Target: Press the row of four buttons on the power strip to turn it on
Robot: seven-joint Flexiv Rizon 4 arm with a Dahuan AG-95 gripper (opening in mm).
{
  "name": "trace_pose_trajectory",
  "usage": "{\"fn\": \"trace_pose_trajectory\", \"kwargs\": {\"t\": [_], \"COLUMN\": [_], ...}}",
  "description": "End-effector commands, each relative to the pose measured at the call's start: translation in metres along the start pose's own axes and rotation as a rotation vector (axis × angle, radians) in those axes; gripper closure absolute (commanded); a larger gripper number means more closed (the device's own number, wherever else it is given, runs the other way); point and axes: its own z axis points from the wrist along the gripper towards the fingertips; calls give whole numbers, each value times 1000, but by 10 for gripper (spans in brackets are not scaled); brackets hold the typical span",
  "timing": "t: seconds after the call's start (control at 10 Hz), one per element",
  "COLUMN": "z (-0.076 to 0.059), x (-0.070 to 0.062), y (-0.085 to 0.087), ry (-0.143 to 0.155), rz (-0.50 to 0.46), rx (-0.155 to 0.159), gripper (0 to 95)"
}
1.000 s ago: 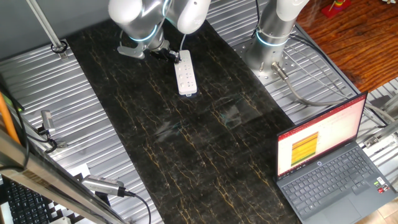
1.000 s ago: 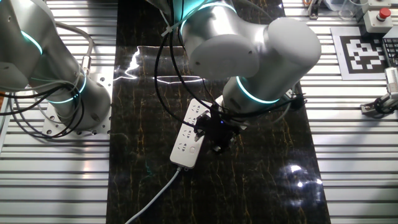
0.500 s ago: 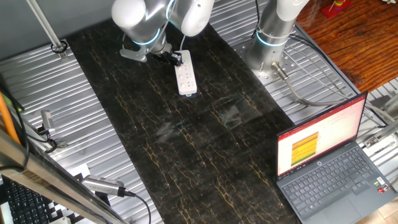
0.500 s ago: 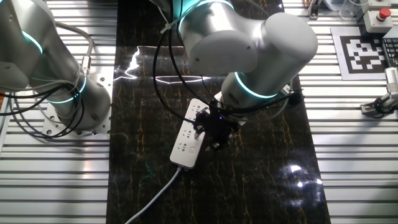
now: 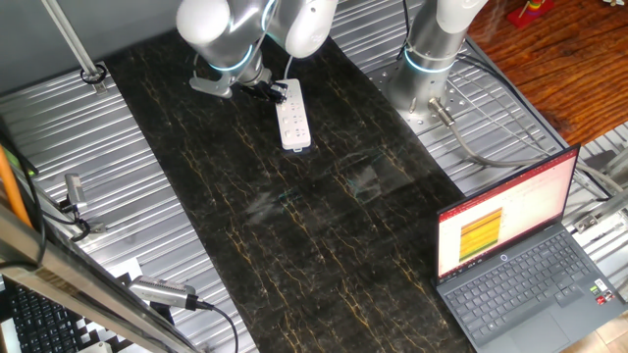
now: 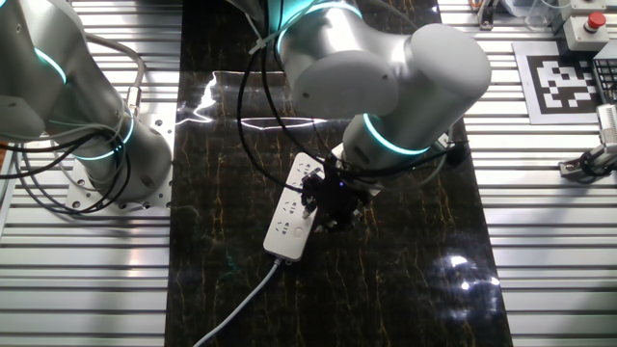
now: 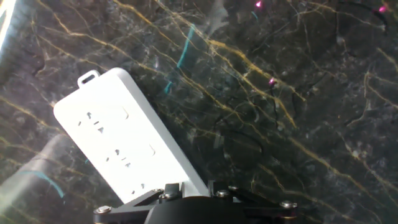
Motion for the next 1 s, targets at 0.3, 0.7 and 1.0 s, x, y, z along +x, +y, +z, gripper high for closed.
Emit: {"fn": "trace_pose_trajectory", "kwargs": {"t": [0.3, 0.7, 1.0], "z": [4, 8, 13], "x": [1, -2, -4], "y": [1, 2, 1], "ry": [-8, -8, -3], "rz": [-6, 3, 5], "rx": [1, 7, 14], "gripper": [570, 570, 570]}}
